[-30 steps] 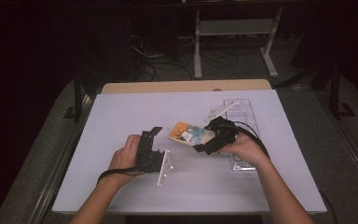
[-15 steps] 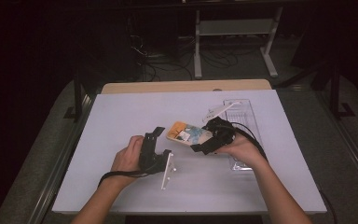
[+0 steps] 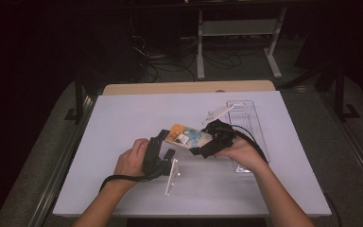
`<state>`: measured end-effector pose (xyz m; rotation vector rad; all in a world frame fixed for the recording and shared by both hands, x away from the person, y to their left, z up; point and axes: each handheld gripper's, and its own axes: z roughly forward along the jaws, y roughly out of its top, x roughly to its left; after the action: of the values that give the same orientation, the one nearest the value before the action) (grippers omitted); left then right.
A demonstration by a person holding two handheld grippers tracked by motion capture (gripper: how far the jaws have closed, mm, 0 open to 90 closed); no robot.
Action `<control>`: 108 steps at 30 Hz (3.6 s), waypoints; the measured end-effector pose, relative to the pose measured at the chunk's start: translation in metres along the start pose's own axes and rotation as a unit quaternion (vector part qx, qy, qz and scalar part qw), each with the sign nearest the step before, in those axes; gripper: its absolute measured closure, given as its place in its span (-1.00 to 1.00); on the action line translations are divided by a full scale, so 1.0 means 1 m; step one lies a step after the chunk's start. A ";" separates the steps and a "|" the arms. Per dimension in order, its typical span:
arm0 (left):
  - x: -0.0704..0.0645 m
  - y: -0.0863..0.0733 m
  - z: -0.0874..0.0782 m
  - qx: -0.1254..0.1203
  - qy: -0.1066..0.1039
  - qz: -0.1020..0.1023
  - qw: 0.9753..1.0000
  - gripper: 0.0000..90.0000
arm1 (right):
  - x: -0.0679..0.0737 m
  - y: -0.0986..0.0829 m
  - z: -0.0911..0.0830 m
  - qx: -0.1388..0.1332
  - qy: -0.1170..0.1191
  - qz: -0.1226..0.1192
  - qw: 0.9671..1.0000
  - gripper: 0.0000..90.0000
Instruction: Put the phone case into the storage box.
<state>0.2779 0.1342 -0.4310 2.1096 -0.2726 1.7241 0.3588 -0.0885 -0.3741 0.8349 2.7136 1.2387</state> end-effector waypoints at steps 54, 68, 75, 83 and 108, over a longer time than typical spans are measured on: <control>-0.007 0.011 -0.002 -0.028 -0.008 0.035 0.999 0.34 | 0.014 0.005 0.008 0.004 0.016 -0.016 1.000 -0.78; -0.005 0.014 -0.004 -0.022 -0.021 0.051 0.998 0.59 | 0.014 0.005 0.008 0.004 0.018 -0.016 1.000 -0.78; -0.005 0.014 -0.004 -0.022 -0.022 0.055 0.998 0.67 | 0.013 0.005 0.007 0.002 0.021 -0.014 1.000 -0.78; -0.003 0.015 -0.005 -0.019 -0.021 0.053 0.998 0.73 | 0.011 0.004 0.007 0.002 0.026 -0.009 1.000 -0.78; -0.002 0.016 -0.007 -0.020 -0.015 0.058 0.998 0.76 | 0.010 0.004 0.008 0.002 0.038 -0.005 0.999 -0.83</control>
<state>0.2653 0.1223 -0.4289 2.1310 -0.4417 1.7360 0.3537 -0.0760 -0.3753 0.7883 2.7767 1.2898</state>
